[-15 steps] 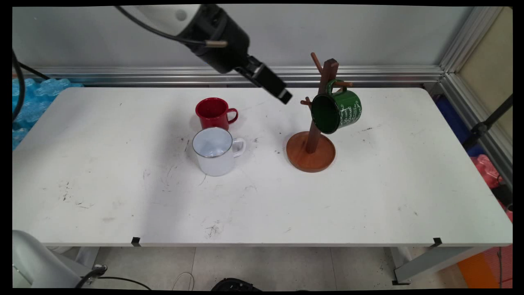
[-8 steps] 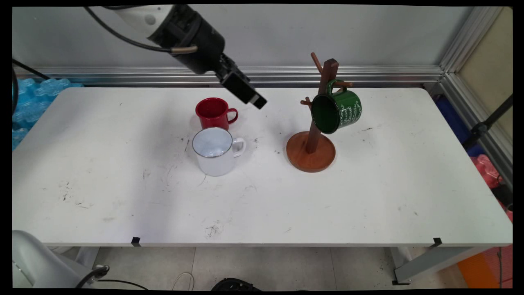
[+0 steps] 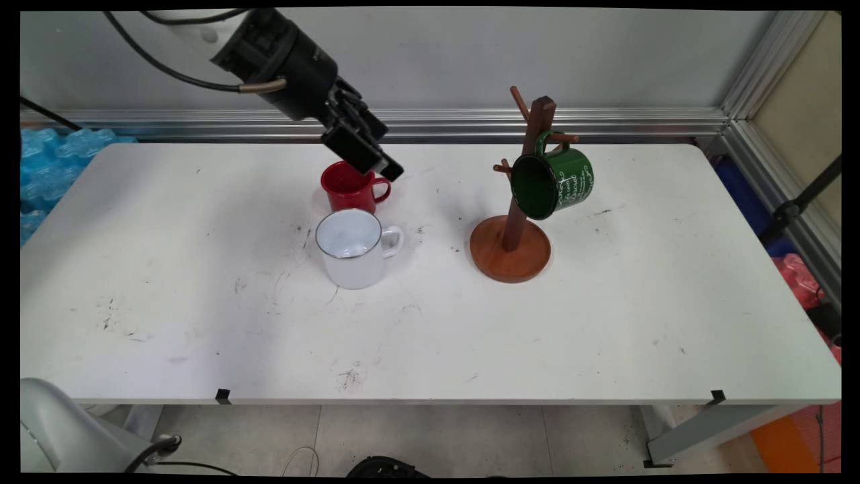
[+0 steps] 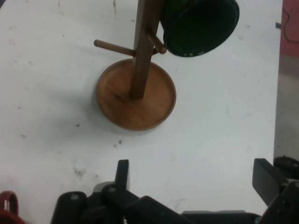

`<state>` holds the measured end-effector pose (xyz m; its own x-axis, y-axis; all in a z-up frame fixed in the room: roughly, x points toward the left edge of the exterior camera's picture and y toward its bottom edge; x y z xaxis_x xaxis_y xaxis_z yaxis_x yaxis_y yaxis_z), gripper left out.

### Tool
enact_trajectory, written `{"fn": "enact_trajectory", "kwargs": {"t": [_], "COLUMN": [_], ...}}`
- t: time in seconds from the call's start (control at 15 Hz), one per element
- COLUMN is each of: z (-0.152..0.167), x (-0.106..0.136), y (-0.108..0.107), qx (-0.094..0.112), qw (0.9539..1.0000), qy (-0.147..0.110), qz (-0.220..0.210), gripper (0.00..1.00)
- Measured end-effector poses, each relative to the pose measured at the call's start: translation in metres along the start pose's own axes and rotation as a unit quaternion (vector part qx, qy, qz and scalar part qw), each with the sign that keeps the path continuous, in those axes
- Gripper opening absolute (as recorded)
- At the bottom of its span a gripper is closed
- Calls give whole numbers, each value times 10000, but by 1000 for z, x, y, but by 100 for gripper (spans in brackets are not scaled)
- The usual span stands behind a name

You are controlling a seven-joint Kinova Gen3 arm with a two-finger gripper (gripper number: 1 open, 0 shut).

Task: Pick up the green mug from the rack

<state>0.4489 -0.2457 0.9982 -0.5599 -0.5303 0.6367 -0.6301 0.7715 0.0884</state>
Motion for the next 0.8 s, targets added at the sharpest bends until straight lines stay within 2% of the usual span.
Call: {"fn": "enact_trajectory", "kwargs": {"t": [0.8], "z": [-16], "x": [-23], "y": [-19], "qx": [-21], "qw": [9981], "qy": [-208], "qz": [581], "gripper": [100]}}
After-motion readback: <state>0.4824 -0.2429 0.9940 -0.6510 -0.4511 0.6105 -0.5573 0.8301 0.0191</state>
